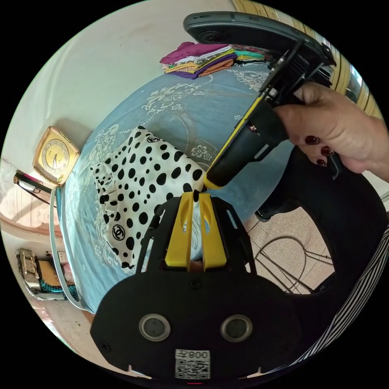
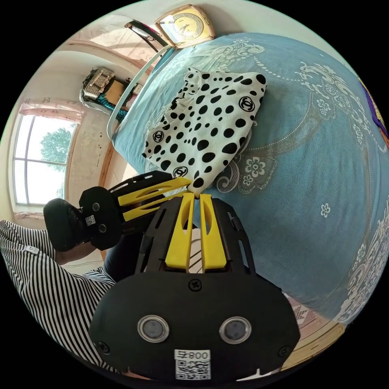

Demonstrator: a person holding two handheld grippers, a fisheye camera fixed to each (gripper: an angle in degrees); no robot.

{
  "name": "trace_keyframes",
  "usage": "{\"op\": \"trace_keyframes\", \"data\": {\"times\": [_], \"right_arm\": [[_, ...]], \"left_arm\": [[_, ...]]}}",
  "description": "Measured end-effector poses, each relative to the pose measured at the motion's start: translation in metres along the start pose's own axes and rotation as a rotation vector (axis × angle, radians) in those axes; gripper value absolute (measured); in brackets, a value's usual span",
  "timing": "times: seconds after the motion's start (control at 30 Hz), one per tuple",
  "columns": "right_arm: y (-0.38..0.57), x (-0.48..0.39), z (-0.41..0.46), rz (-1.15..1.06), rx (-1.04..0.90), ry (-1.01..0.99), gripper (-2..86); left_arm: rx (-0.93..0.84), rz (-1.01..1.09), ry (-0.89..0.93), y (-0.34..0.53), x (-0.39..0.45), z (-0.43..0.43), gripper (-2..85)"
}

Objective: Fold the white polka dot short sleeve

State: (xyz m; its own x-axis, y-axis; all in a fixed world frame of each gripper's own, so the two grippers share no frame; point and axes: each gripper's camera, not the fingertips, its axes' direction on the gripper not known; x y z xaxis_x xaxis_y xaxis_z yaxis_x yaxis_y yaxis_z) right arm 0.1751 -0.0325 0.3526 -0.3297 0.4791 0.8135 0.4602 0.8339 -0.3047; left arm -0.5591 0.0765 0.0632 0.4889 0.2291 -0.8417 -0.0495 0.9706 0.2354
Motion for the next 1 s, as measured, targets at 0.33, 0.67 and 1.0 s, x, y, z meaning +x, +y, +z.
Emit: {"op": "trace_keyframes", "data": {"times": [0.33, 0.67, 1.0], "right_arm": [[0.023, 0.093, -0.045, 0.251, 0.099, -0.448, 8.7], [0.016, 0.131, -0.052, 0.380, 0.104, -0.706, 8.3], [0.016, 0.133, -0.076, 0.391, 0.120, -0.739, 3.2]], "left_arm": [[0.023, -0.070, 0.046, 0.005, -0.028, -0.032, 2.3], [0.031, -0.061, 0.037, 0.005, -0.071, -0.082, 2.4], [0.054, -0.335, 0.323, 0.026, -0.202, -0.149, 1.8]]}}
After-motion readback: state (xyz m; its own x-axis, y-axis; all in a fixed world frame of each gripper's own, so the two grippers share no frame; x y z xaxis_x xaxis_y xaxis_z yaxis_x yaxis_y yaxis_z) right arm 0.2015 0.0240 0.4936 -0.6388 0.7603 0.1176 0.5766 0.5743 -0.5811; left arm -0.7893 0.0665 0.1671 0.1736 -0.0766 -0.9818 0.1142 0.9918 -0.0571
